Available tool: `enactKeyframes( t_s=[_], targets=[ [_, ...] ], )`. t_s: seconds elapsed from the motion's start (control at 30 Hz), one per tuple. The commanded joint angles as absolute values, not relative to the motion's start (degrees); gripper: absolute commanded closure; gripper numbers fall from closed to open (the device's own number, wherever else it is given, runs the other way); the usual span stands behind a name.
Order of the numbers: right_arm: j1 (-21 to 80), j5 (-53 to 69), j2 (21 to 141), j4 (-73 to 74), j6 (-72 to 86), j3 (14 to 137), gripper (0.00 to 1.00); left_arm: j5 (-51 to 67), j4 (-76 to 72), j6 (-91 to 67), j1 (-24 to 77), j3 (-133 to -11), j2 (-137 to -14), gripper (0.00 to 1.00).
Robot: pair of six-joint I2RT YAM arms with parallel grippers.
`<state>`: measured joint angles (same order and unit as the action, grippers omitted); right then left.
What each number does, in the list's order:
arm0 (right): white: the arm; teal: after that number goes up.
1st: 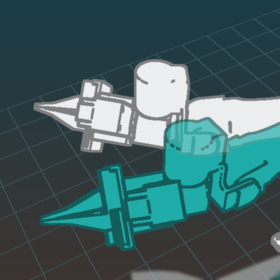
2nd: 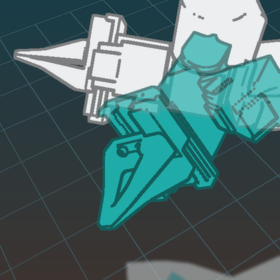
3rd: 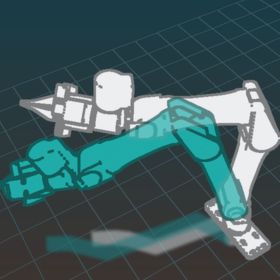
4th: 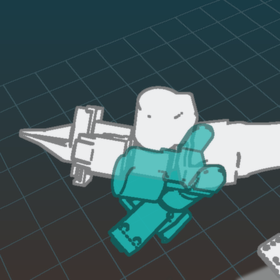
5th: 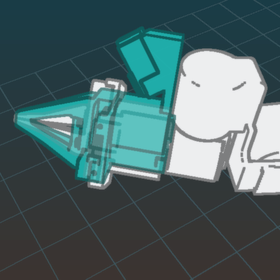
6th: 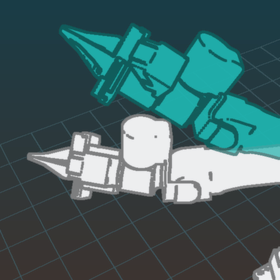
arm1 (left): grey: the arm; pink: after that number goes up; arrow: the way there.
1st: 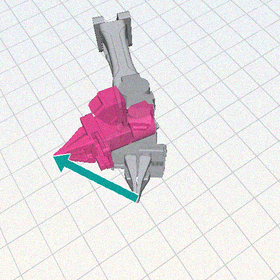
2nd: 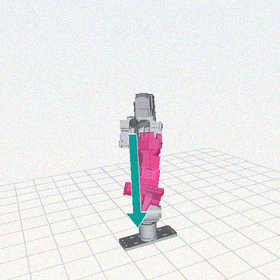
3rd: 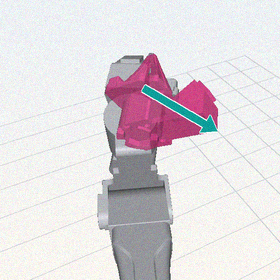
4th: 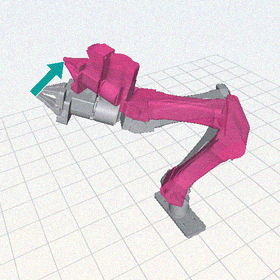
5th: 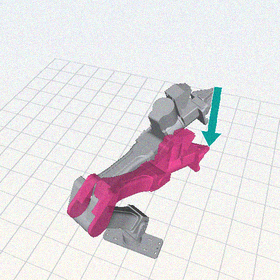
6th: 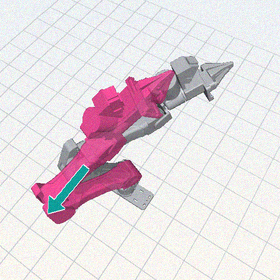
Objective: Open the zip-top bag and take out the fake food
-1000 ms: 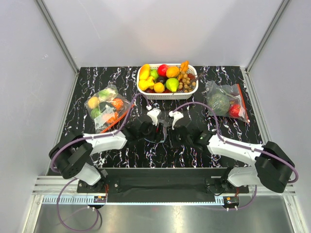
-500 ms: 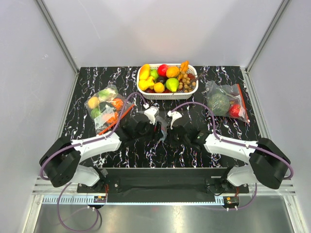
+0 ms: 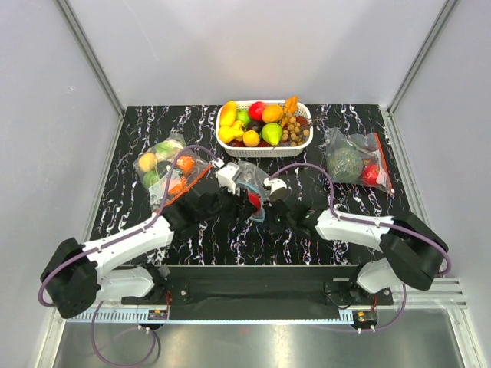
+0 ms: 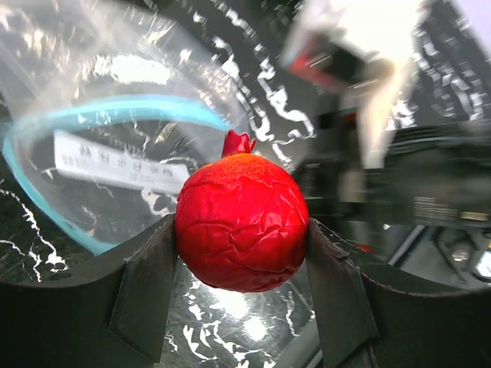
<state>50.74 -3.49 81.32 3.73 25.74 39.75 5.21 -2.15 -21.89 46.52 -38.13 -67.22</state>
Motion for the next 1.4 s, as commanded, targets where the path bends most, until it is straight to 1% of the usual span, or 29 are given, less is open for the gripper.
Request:
enactKeyframes(
  t_s=[0.0, 0.2, 0.37, 0.47, 0.57, 0.6, 0.67, 0.7, 0.8, 0.83, 0.9, 0.93, 0.97, 1.03, 1.1, 1.17, 1.23, 1.27, 1.3, 1.33, 1.37],
  targets=[
    [51.24, -6.06, 83.40, 3.34, 26.45, 41.57, 1.00, 7.64, -2.90, -22.76, 46.49, -38.06, -64.34, 0.92],
    [51.15, -8.08, 83.23, 3.78, 27.25, 41.22, 1.00, 9.14, 0.96, -22.59, 46.49, -38.85, -62.67, 0.92],
    [51.15, -8.96, 82.18, 5.18, 27.07, 42.01, 1.00, 10.20, 4.12, -23.11, 46.41, -39.64, -56.61, 0.91],
    [51.15, -8.96, 80.16, 6.85, 26.63, 42.80, 0.99, 10.55, 7.02, -22.94, 46.06, -42.27, -52.74, 0.91],
    [51.15, -9.58, 77.18, 9.22, 26.28, 43.42, 0.88, 10.46, 11.32, -22.06, 44.39, -47.18, -51.33, 0.91],
    [51.15, -10.19, 75.34, 10.71, 26.19, 43.50, 0.75, 9.85, 12.38, -21.10, 43.86, -48.50, -51.42, 0.91],
    [51.15, -10.98, 72.96, 12.21, 25.75, 43.77, 0.66, 8.71, 14.84, -20.13, 41.41, -52.46, -52.12, 0.91],
    [51.24, -11.86, 70.69, 13.70, 25.66, 43.86, 0.58, 8.53, 15.38, -19.26, 40.35, -53.69, -52.64, 0.91],
    [51.15, -13.88, 66.20, 16.69, 24.88, 44.12, 0.50, 8.88, 16.35, -18.90, 35.61, -59.31, -56.58, 0.91],
    [51.07, -14.32, 65.22, 17.22, 24.35, 44.21, 0.46, 9.05, 16.26, -18.81, 33.94, -60.63, -57.73, 0.91],
    [51.06, -15.72, 62.51, 19.23, 24.35, 44.56, 0.42, 6.18, 16.87, -17.85, 33.22, -65.81, -62.02, 0.91],
    [51.06, -15.91, 61.79, 19.60, 24.08, 44.56, 0.38, 5.37, 17.14, -17.06, 32.70, -67.48, -63.88, 0.91],
    [51.06, -16.17, 61.09, 20.30, 24.08, 44.65, 0.36, 4.14, 17.83, -16.44, 32.70, -71.50, -65.81, 0.91],
    [51.06, -16.79, 59.16, 20.83, 24.00, 44.74, 0.32, 1.15, 18.98, -14.86, 32.00, -76.09, -72.31, 0.91],
    [50.98, -17.48, 57.75, 21.53, 23.91, 44.74, 0.25, -1.56, 18.99, -13.89, 31.47, -81.53, -78.88, 0.91],
    [50.98, -18.19, 57.22, 22.58, 23.73, 45.00, 0.20, -1.76, 19.33, -13.62, 29.98, -85.50, -83.73, 0.91],
    [50.71, -19.60, 56.08, 23.11, 23.64, 45.26, 0.16, -2.46, 19.25, -13.53, 28.66, -92.18, -91.20, 0.90],
    [50.71, -20.03, 55.81, 23.81, 23.64, 45.35, 0.11, -2.90, 19.77, -13.10, 28.30, -94.89, -94.01, 0.90],
    [50.45, -20.65, 54.85, 24.08, 23.64, 45.61, 0.08, -3.51, 20.12, -12.92, 28.04, -97.44, -99.44, 0.90],
    [50.36, -21.00, 54.32, 24.34, 23.73, 45.79, 0.06, -3.69, 21.26, -12.66, 27.52, -103.13, -102.28, 0.90],
    [50.27, -21.18, 53.79, 24.78, 23.82, 45.88, 0.05, -4.13, 21.53, -12.31, 27.42, -105.71, -105.09, 0.90]
  ],
)
